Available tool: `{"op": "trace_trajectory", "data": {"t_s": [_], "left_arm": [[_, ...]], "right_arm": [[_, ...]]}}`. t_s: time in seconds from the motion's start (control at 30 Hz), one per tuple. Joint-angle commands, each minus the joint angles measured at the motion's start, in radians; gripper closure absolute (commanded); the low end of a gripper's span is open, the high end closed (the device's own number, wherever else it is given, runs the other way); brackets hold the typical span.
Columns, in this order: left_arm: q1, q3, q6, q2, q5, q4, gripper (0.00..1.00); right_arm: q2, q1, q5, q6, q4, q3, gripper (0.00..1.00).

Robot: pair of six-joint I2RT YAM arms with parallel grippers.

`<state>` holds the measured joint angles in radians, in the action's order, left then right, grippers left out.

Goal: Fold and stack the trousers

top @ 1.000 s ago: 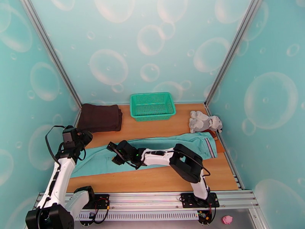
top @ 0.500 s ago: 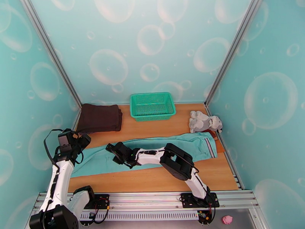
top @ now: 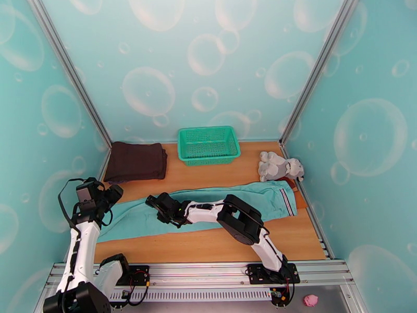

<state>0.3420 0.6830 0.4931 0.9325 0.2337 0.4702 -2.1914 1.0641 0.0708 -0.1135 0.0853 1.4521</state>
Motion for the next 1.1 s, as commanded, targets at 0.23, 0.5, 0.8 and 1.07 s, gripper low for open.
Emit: {"op": "trace_trajectory", "data": {"t_s": [0.23, 0.5, 0.8, 1.07], "left_arm": [[0.014, -0.015, -0.017, -0.023, 0.041, -0.02, 0.44], [0.022, -0.016, -0.021, -0.026, 0.056, -0.024, 0.43], [0.023, -0.02, -0.021, -0.037, 0.055, -0.024, 0.42], [0.029, -0.017, -0.002, -0.046, -0.029, -0.006, 0.41]], "right_arm": [[-0.008, -0.015, -0.018, 0.009, 0.064, 0.046, 0.93], [-0.016, -0.013, -0.013, 0.014, 0.083, 0.071, 0.85], [-0.009, -0.014, -0.01, 0.011, 0.094, 0.082, 1.0], [0.034, 0.011, -0.006, 0.013, 0.126, 0.09, 1.0]]}}
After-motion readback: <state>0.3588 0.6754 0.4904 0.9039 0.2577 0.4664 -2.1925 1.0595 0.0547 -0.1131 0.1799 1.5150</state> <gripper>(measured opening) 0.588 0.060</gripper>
